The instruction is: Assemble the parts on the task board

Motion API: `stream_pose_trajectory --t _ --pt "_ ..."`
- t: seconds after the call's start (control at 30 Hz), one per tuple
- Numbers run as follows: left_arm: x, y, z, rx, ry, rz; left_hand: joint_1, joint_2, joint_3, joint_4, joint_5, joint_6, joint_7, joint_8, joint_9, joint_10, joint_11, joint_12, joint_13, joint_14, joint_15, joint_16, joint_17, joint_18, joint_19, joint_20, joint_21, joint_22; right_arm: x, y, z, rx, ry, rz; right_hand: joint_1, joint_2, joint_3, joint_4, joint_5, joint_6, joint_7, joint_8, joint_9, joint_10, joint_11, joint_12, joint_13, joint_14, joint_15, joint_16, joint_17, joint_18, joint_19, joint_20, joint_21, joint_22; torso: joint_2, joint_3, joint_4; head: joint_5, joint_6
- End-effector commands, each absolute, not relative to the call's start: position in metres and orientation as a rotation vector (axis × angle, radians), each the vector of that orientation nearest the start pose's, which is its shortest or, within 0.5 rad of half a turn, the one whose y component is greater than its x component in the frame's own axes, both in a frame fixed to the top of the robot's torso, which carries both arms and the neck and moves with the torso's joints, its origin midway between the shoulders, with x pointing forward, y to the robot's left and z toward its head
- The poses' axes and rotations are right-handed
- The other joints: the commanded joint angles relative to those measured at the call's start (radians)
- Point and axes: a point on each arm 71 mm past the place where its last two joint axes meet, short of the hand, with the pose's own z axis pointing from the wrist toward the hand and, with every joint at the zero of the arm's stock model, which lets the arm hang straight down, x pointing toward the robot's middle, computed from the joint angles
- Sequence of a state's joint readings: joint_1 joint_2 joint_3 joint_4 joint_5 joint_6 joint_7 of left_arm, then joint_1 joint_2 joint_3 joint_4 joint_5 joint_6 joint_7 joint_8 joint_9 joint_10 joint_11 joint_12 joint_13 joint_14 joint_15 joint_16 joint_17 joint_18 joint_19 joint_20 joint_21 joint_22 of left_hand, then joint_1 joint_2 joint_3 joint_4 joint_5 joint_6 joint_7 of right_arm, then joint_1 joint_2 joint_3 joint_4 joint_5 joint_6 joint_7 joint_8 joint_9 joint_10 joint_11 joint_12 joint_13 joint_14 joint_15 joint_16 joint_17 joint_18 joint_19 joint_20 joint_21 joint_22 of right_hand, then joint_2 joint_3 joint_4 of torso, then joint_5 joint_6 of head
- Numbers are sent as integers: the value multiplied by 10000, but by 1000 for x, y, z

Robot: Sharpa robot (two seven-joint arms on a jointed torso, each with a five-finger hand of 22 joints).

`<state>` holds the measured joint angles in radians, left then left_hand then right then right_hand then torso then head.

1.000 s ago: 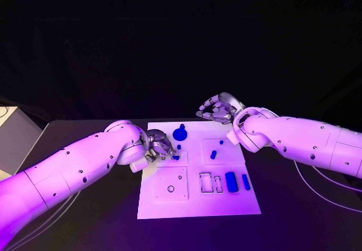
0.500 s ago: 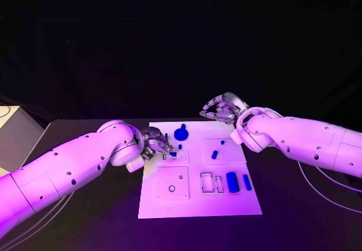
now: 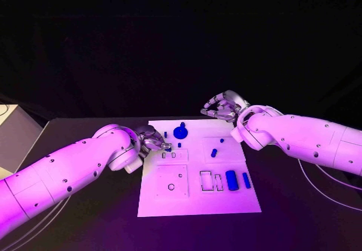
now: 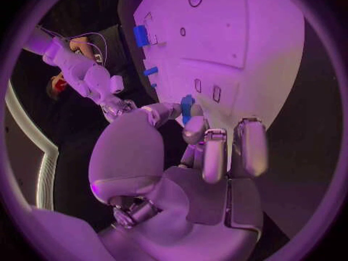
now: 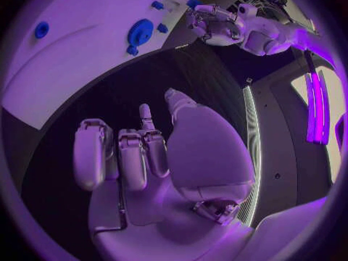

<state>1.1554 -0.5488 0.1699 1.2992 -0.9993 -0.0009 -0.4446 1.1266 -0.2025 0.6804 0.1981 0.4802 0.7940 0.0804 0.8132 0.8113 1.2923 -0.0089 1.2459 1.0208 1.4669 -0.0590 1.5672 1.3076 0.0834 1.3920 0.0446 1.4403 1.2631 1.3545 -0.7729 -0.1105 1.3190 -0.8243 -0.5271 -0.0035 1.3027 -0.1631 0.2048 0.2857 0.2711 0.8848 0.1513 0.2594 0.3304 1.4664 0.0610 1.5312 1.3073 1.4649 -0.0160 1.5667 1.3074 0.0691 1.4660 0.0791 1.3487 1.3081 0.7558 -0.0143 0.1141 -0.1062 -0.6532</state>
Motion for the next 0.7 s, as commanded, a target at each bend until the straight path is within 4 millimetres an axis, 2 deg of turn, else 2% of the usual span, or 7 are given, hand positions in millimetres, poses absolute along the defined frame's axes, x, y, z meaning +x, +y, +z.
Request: stream_pose_trajectory --t 0.03,0.47,0.7 --pt "529 123 -183 -3847 20427 -7702 32 46 1894 -1949 16 191 -132 -23 9 48 -5 60 10 1039 -71 36 2632 -179 85 10 46 8 545 -243 -135 4448 14780 7833 -98 -38 -15 24 58 -56 14 55 11 654 82 22 2320 1059 59 41 2634 -118 434 57 -40 142 4 -4 0 -14 17" --pt "522 117 -195 -3685 20374 -7349 54 38 1901 -1979 18 206 -137 -29 17 70 -11 80 49 1039 -77 36 2632 -188 112 6 65 52 545 -243 -135 4360 14782 7788 -98 -38 -15 24 58 -56 14 55 11 654 82 22 2320 1059 59 41 2634 -118 434 57 -40 142 19 11 -4 -59 66" --pt "518 112 -195 -3406 20455 -7348 60 29 1905 -1993 22 219 -139 -31 22 79 -14 85 60 1039 -80 36 2632 -189 117 4 67 57 545 -243 -135 4352 14791 7782 -98 -38 -15 24 58 -56 14 55 11 654 82 22 2320 1059 59 41 2634 -118 434 57 -40 142 23 2 -12 -49 68"
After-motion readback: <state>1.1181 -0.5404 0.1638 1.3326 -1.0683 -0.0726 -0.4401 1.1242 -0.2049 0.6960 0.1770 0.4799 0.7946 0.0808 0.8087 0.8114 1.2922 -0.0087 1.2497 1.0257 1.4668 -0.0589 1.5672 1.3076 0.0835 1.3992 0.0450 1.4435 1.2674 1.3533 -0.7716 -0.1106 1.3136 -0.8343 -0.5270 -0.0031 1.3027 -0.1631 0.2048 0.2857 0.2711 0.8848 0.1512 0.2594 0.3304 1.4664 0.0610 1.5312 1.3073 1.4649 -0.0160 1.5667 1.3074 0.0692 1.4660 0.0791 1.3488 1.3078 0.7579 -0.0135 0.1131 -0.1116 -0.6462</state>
